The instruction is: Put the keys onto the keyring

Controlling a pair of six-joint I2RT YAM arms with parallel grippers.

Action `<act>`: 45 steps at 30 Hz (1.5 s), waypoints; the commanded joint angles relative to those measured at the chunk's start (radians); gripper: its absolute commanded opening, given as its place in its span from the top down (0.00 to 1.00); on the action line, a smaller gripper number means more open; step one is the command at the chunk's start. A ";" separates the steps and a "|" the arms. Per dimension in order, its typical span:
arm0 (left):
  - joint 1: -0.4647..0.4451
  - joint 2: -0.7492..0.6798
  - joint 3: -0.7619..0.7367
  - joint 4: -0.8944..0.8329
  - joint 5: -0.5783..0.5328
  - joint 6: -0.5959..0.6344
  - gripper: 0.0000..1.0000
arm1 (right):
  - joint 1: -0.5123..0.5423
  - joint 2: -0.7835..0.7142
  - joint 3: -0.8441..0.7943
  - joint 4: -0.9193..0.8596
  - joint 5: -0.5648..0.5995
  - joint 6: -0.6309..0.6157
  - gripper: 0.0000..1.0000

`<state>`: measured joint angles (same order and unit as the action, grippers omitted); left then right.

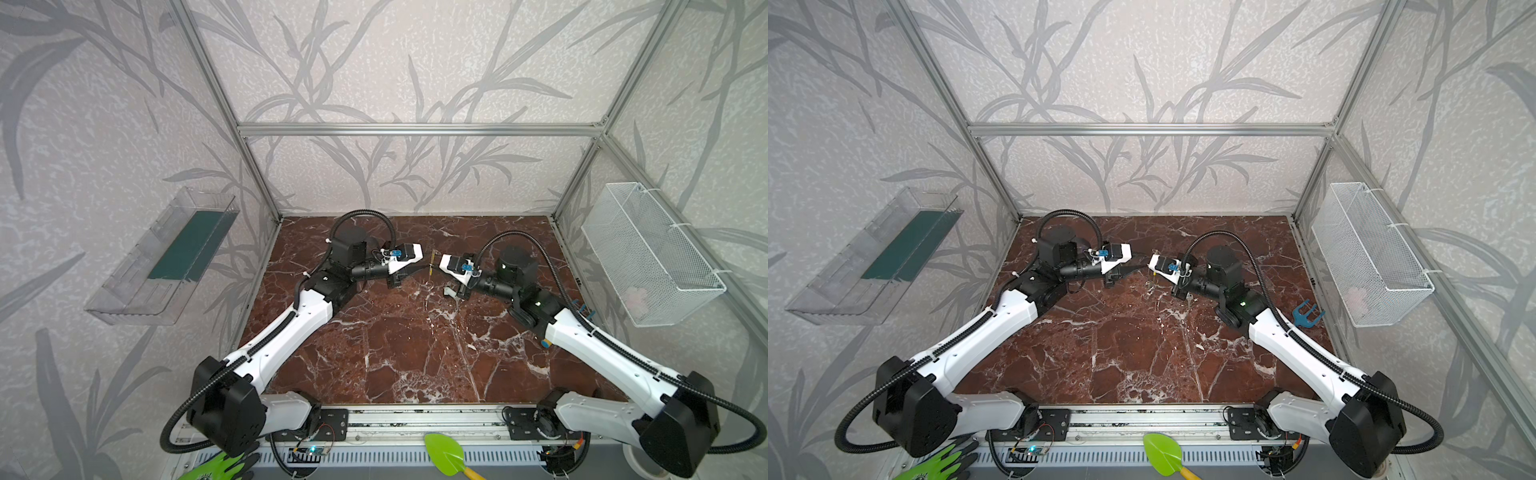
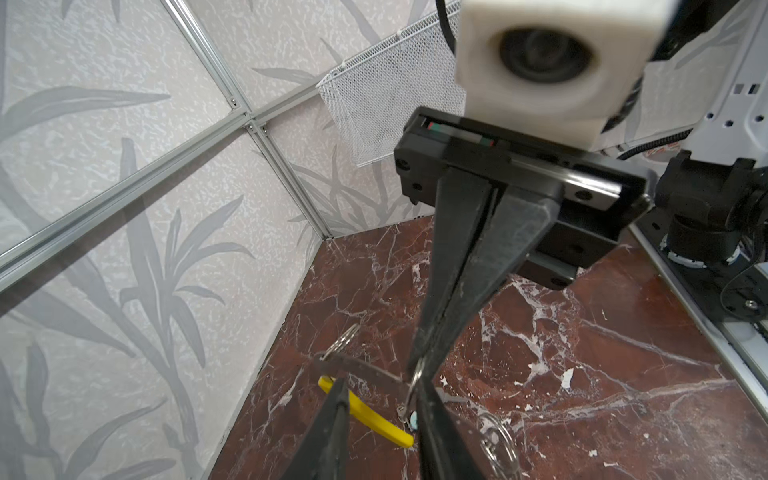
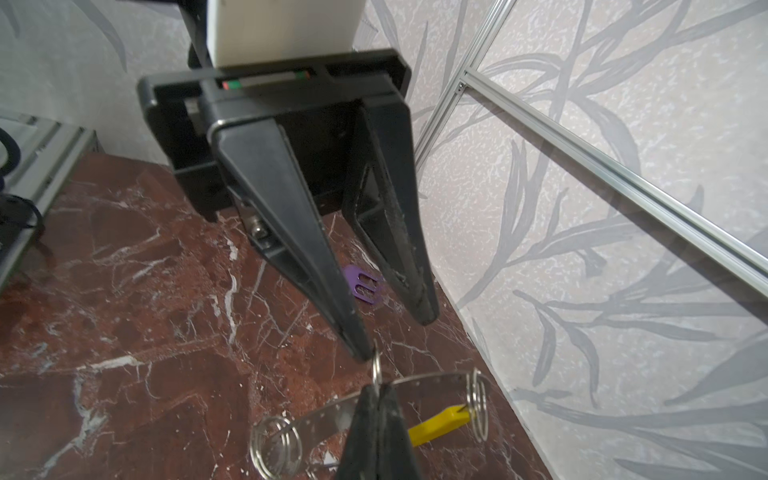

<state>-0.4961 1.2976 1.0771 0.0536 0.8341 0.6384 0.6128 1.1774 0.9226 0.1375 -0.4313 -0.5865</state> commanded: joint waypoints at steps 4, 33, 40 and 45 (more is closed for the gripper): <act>-0.019 -0.026 0.049 -0.172 -0.078 0.202 0.74 | 0.029 -0.028 0.014 -0.009 0.131 -0.136 1.00; -0.063 -0.011 0.050 -0.166 -0.170 0.250 0.85 | 0.084 -0.016 0.023 -0.069 0.160 -0.260 1.00; -0.072 0.006 0.062 -0.173 -0.142 0.247 0.87 | 0.085 -0.010 0.033 -0.086 0.164 -0.260 1.00; -0.080 0.019 0.072 -0.172 -0.116 0.234 0.90 | 0.085 -0.004 0.039 -0.089 0.164 -0.259 1.00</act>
<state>-0.5560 1.3090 1.1088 -0.1219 0.6643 0.8600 0.6888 1.1679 0.9279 0.0727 -0.2699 -0.8429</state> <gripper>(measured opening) 0.096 0.044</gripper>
